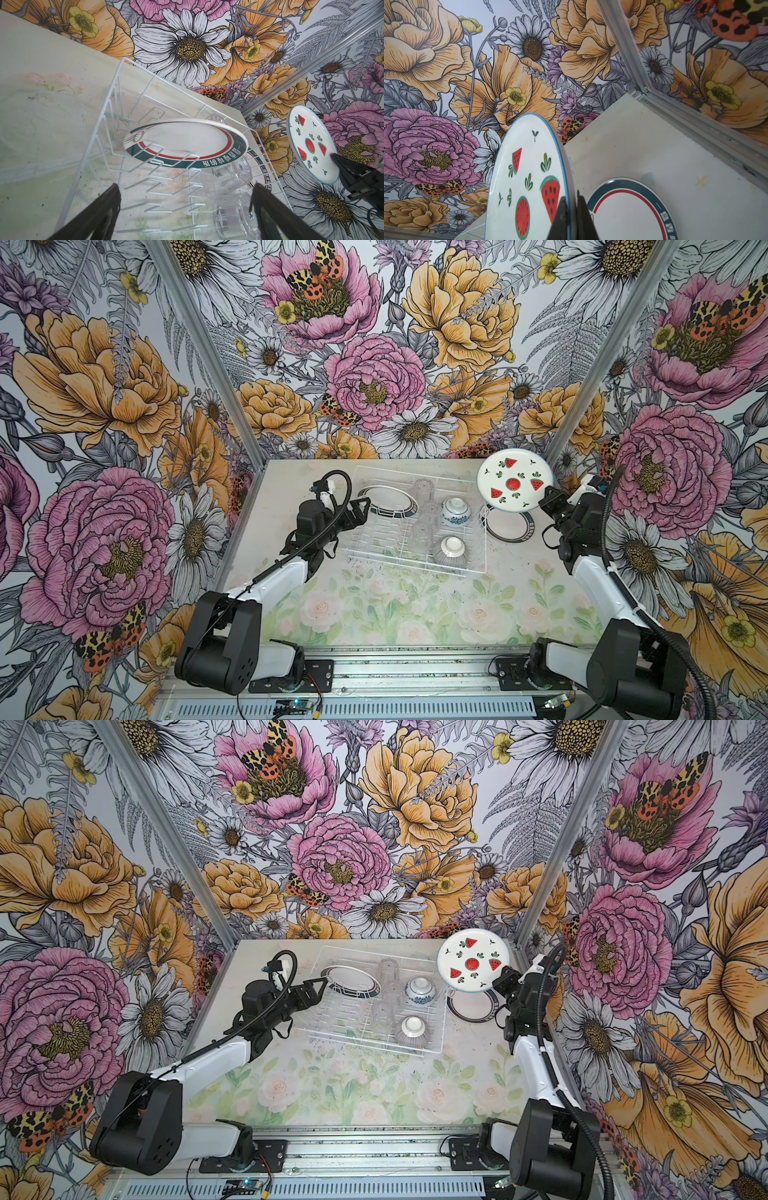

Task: Unload the mixed dishes from the dish rack
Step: 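Carry the watermelon plate beside the rack and lower it flat onto the table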

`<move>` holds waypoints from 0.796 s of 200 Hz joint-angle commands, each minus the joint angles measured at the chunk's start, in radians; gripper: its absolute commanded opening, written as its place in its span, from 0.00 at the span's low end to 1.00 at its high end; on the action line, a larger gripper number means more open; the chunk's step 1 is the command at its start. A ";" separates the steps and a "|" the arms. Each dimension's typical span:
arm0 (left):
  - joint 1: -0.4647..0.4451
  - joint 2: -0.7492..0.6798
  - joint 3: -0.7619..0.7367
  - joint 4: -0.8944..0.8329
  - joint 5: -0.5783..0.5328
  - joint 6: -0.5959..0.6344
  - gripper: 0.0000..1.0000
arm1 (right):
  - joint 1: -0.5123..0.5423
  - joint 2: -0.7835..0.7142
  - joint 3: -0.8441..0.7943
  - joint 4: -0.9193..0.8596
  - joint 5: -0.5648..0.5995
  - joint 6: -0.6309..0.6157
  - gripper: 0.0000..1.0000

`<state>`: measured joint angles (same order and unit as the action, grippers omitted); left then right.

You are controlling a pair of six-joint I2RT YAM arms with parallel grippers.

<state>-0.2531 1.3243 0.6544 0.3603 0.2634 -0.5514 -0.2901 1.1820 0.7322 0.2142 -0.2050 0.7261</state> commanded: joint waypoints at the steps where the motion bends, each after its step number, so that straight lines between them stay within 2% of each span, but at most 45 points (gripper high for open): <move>1: -0.008 -0.032 -0.016 0.031 0.028 -0.005 0.99 | -0.019 -0.064 -0.001 0.111 0.019 0.054 0.00; 73: -0.011 -0.048 -0.027 0.029 0.044 -0.012 0.99 | -0.074 -0.088 -0.107 0.086 0.078 0.061 0.00; 159: -0.012 -0.145 -0.073 -0.042 0.014 -0.004 0.99 | -0.103 0.033 -0.138 0.106 0.093 0.101 0.00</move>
<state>-0.2588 1.2106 0.5884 0.3450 0.2813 -0.5602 -0.3885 1.1854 0.5781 0.1776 -0.1120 0.7738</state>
